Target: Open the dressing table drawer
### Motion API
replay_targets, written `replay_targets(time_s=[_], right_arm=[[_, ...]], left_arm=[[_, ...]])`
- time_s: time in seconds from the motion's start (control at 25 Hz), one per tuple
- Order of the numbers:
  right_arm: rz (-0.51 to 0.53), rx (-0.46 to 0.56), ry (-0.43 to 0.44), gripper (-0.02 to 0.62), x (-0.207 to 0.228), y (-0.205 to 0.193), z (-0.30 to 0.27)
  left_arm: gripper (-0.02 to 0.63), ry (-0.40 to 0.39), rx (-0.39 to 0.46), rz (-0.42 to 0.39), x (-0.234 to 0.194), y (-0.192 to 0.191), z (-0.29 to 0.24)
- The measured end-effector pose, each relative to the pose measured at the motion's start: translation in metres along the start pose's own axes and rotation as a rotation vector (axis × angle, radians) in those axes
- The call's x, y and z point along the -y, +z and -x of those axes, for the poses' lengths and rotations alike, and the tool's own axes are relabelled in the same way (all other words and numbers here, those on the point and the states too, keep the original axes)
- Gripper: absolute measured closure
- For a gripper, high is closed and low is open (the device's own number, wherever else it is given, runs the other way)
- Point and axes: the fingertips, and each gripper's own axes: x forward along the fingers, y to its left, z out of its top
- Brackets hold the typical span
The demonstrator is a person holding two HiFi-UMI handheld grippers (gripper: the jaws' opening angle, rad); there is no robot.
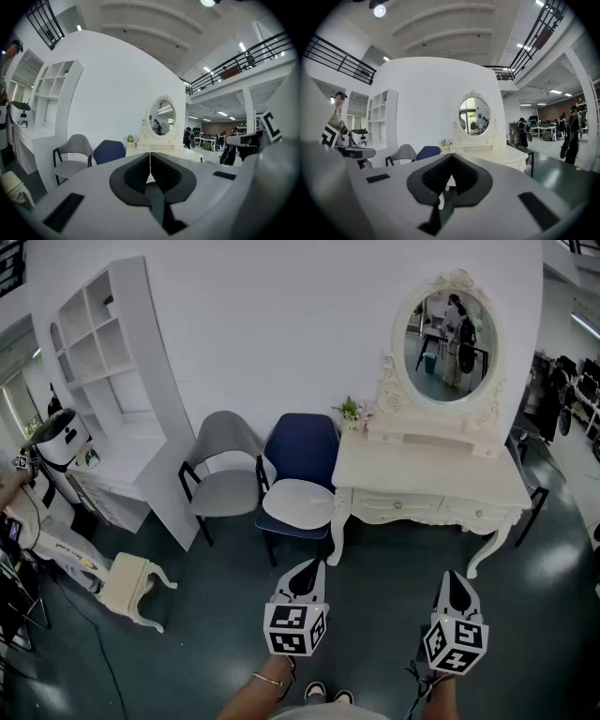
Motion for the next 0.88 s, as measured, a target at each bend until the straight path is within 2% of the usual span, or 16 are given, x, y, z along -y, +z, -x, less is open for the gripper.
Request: replay_targets(time_s=[0.56,0.88], right_arm=[[-0.019,-0.001,0.003,0.589,0.001,-0.006,0.005],[-0.028,0.001,-0.024,0.588,0.002,-0.010,0.010]], left_arm=[[0.584,0.012,-0.003,0.000,-0.004,-0.006,0.004],[0.584,0.035,-0.007,0.008,-0.011,-0.009,0.014]])
